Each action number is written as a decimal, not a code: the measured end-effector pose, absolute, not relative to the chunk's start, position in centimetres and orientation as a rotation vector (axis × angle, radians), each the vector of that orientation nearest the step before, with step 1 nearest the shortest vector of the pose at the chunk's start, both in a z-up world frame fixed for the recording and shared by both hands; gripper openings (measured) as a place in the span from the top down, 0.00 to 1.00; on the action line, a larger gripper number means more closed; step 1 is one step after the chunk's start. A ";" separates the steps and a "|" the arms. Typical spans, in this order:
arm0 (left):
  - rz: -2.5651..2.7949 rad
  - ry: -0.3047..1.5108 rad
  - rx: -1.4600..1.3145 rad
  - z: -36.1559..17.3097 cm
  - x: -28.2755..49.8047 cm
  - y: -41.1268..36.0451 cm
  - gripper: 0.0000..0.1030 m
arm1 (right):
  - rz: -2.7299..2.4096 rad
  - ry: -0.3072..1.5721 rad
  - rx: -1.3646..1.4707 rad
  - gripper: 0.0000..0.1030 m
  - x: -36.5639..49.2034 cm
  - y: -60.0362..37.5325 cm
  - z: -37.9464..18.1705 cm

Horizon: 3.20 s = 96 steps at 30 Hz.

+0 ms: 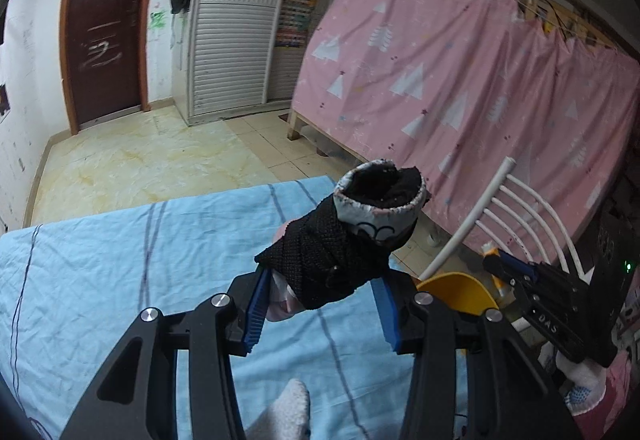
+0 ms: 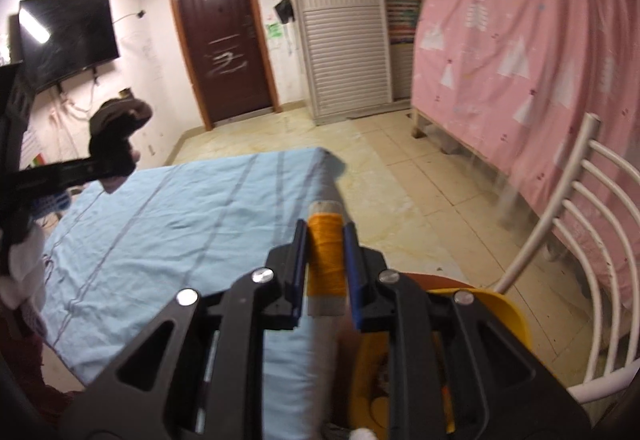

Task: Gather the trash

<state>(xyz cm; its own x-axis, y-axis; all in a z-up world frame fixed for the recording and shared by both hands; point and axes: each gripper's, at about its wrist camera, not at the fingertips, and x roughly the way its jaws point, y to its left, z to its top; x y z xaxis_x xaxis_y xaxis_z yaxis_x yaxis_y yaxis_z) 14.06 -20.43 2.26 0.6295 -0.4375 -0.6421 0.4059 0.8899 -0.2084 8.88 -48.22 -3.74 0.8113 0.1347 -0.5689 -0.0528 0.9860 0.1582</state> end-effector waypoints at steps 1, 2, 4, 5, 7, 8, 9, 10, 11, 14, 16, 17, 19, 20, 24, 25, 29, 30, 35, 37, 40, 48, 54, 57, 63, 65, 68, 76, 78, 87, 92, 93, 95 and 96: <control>-0.494 0.751 -0.034 2.2 13.9 -21.3 0.63 | 0.084 0.617 0.141 0.84 8.7 -49.2 -3.9; -0.504 0.755 -0.023 2.1 13.7 -22.2 0.63 | 0.074 0.616 0.144 0.84 8.5 -49.9 -4.1; -0.524 0.759 0.000 2.0 13.3 -24.0 0.63 | 0.050 0.617 0.154 0.84 8.3 -51.2 -4.4; -0.535 0.763 0.011 2.0 13.2 -24.9 0.63 | 0.039 0.620 0.160 0.84 8.2 -51.8 -4.7; -0.555 0.768 0.032 1.9 12.8 -26.6 0.63 | 0.015 0.627 0.171 0.84 8.0 -53.2 -5.3; -0.566 0.770 0.044 1.9 12.6 -27.5 0.63 | 0.005 0.632 0.179 0.84 7.8 -53.9 -5.7; -0.579 0.772 0.058 1.8 12.4 -28.7 0.63 | -0.005 0.641 0.188 0.84 7.8 -54.8 -6.2; -0.586 0.774 0.065 1.8 12.3 -29.3 0.63 | -0.013 0.648 0.195 0.84 7.7 -55.4 -6.6; -0.597 0.777 0.077 1.7 12.2 -30.2 0.63 | -0.018 0.653 0.201 0.84 7.6 -55.7 -7.0; -0.627 0.790 0.106 1.3 11.6 -32.6 0.63 | -0.034 0.674 0.221 0.84 7.3 -57.2 -8.3; -0.644 0.800 0.125 0.9 11.3 -34.0 0.63 | -0.043 0.682 0.238 0.84 7.2 -58.1 -9.0; -0.654 0.806 0.136 0.8 11.1 -34.9 0.63 | -0.047 0.685 0.247 0.83 7.1 -58.4 -9.2; -0.673 0.817 0.154 0.3 10.7 -36.2 0.63 | -0.053 0.696 0.266 0.78 7.0 -59.1 -9.8; -0.684 0.824 0.163 0.1 10.5 -36.9 0.63 | -0.054 0.699 0.275 0.60 6.9 -59.4 -10.0; -0.727 0.850 0.192 -0.8 10.0 -39.4 0.63 | -0.073 0.686 0.307 0.44 6.4 -60.3 -10.4; -0.735 0.857 0.196 -1.0 10.0 -39.9 0.63 | -0.081 0.681 0.311 0.44 6.2 -60.6 -10.4; -0.778 0.907 0.211 -2.3 10.1 -42.1 0.63 | -0.116 0.642 0.346 0.44 5.3 -62.0 -10.0; -0.786 0.914 0.216 -2.6 10.1 -42.5 0.63 | -0.123 0.635 0.351 0.44 5.1 -62.2 -9.8; -0.838 0.939 0.236 -3.6 10.1 -44.9 0.50 | -0.178 0.580 0.395 0.41 3.5 -63.5 -9.1; -0.846 0.945 0.246 -3.9 10.2 -45.9 0.35 | -0.197 0.563 0.410 0.41 2.8 -63.9 -8.8; -0.845 0.949 0.241 -4.2 10.3 -46.5 0.29 | -0.217 0.549 0.425 0.40 2.0 -64.2 -8.6; -0.855 0.925 0.174 -2.6 10.7 -44.2 0.29 | -0.242 0.538 0.473 0.26 1.0 -63.7 -8.7; -0.862 0.888 0.093 0.0 10.5 -41.3 0.28 | -0.219 0.486 0.423 0.12 0.0 -59.9 -6.0; -0.854 0.836 0.074 1.3 9.8 -39.2 0.27 | -0.199 0.462 0.407 0.06 -0.1 -58.0 -4.4; -0.786 0.722 0.048 4.1 8.7 -33.5 0.20 | -0.167 0.452 0.330 0.06 0.0 -52.9 -2.0; -0.760 0.698 0.026 4.8 8.5 -31.3 0.17 | -0.164 0.451 0.296 0.06 0.0 -51.2 -1.1; -0.674 0.632 0.024 5.7 7.8 -27.5 0.12 | -0.177 0.439 0.253 0.06 -0.1 -49.2 -0.1; -0.430 0.544 0.022 6.3 7.2 -18.5 0.10 | -0.138 0.433 0.181 0.06 0.3 -44.0 1.2; -0.389 0.528 0.025 6.4 7.0 -16.7 0.10 | -0.113 0.432 0.163 0.06 0.5 -42.6 1.4; -0.216 0.500 -0.008 6.3 5.5 -9.4 0.10 | 0.047 0.449 0.132 0.06 2.5 -36.7 0.7; -0.128 0.510 -0.015 6.0 4.9 -6.1 0.10 | 0.137 0.453 0.111 0.06 3.6 -33.0 0.5; -0.115 0.512 -0.017 6.0 4.8 -5.7 0.10 | 0.149 0.455 0.107 0.06 3.8 -32.5 0.4; -0.089 0.516 -0.024 5.9 4.6 -4.6 0.10 | 0.176 0.462 0.097 0.06 4.0 -31.3 0.2; -0.077 0.518 -0.028 5.9 4.4 -4.2 0.10 | 0.181 0.464 0.094 0.06 4.1 -31.0 0.2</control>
